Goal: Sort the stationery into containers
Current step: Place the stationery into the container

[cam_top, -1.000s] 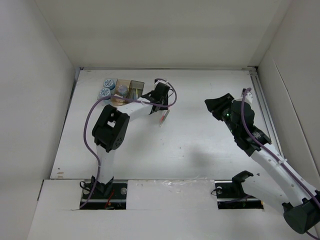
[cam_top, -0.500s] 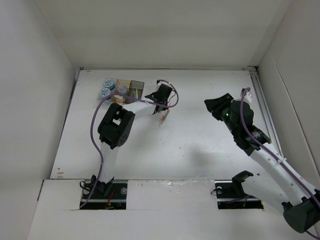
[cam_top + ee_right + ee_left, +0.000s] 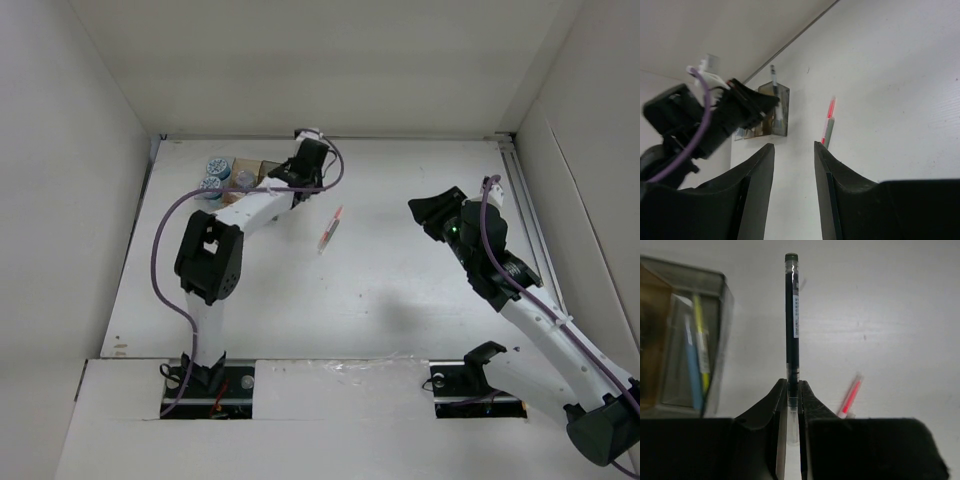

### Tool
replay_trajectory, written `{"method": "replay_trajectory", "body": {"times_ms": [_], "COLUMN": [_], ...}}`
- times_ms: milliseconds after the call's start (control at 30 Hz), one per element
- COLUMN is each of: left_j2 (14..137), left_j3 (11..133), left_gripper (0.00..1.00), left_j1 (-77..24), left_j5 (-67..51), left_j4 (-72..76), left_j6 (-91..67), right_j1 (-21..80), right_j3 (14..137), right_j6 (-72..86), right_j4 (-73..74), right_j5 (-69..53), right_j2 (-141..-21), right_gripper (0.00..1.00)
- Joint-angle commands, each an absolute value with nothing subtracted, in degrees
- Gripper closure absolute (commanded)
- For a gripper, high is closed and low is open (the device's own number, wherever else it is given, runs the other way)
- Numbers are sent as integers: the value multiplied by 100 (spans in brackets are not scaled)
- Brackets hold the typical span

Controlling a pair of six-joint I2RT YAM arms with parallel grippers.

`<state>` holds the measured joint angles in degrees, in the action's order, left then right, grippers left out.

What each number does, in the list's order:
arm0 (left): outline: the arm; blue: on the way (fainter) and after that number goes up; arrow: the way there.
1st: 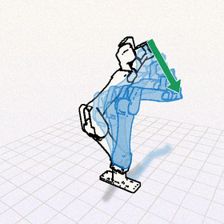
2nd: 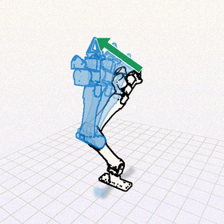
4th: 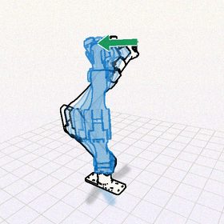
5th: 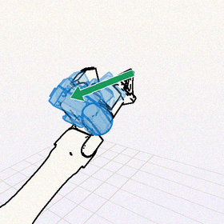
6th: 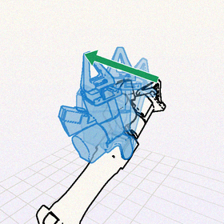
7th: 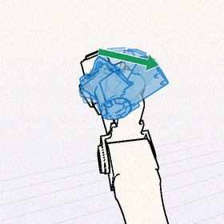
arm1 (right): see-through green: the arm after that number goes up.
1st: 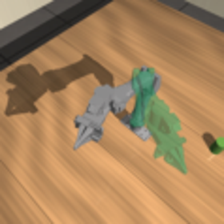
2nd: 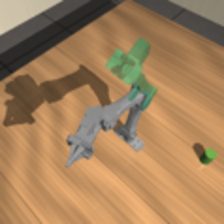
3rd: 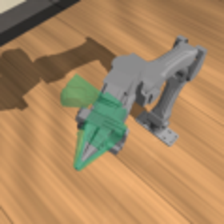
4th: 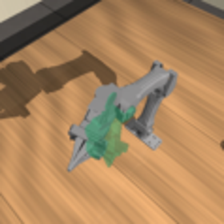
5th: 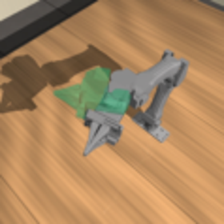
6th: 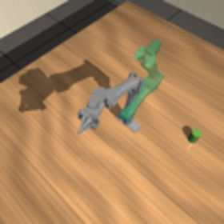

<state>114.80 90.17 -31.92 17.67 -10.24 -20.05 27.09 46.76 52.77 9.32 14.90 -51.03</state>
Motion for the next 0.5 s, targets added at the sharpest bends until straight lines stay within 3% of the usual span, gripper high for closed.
{"method": "replay_trajectory", "body": {"times_ms": [0, 467], "left_j2": [10960, 11197], "left_j3": [9675, 9456], "left_gripper": [100, 100], "left_j1": [-2875, -2206], "left_j5": [1994, 2443], "left_j4": [-1658, -1915], "left_j6": [-1960, -1723], "right_j1": [2751, 2751], "right_j3": [4843, 4843], "right_j6": [5265, 5265], "right_j4": [642, 642], "right_j5": [1433, 1433], "right_j2": [-5071, -5019], "right_gripper": [56, 56]}}
